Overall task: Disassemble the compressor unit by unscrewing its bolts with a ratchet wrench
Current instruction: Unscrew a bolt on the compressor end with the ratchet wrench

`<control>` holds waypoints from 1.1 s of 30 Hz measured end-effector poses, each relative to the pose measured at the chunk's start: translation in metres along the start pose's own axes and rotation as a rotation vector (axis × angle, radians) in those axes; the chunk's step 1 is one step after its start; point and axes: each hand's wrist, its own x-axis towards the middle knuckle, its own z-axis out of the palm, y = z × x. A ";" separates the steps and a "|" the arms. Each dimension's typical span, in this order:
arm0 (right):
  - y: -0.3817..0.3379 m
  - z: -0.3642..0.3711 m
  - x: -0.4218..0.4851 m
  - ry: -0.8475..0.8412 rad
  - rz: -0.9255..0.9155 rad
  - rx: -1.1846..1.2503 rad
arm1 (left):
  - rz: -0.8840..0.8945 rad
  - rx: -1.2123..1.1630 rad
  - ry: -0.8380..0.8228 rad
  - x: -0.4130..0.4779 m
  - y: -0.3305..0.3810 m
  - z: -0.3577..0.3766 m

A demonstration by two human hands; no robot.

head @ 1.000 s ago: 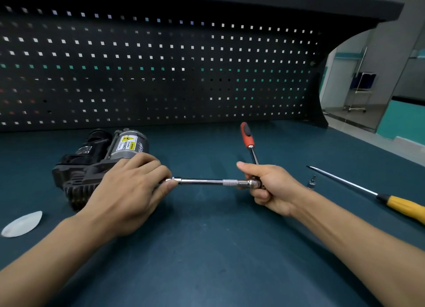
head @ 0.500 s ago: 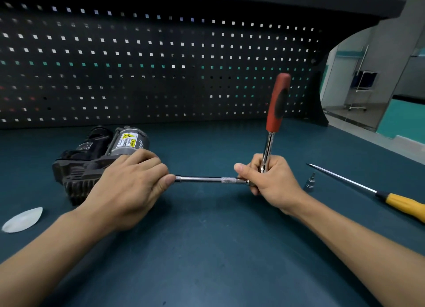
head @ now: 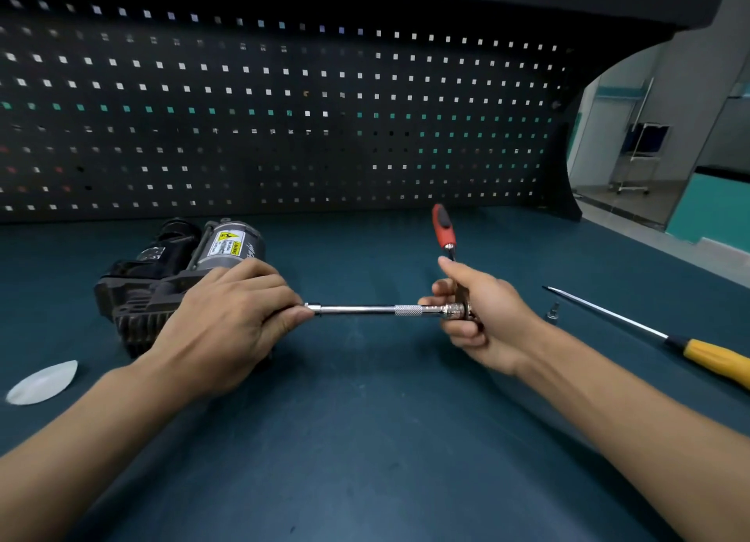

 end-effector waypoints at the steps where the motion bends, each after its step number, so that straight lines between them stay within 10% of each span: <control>1: 0.000 -0.001 0.000 -0.020 0.044 0.030 | -0.002 -0.002 -0.001 0.000 0.000 0.000; 17: -0.014 -0.013 -0.001 -0.279 0.383 0.085 | -0.007 -0.043 0.002 -0.001 -0.002 0.000; 33: 0.008 -0.005 -0.006 -0.019 -0.623 -0.404 | 0.029 0.043 -0.043 -0.005 0.001 -0.002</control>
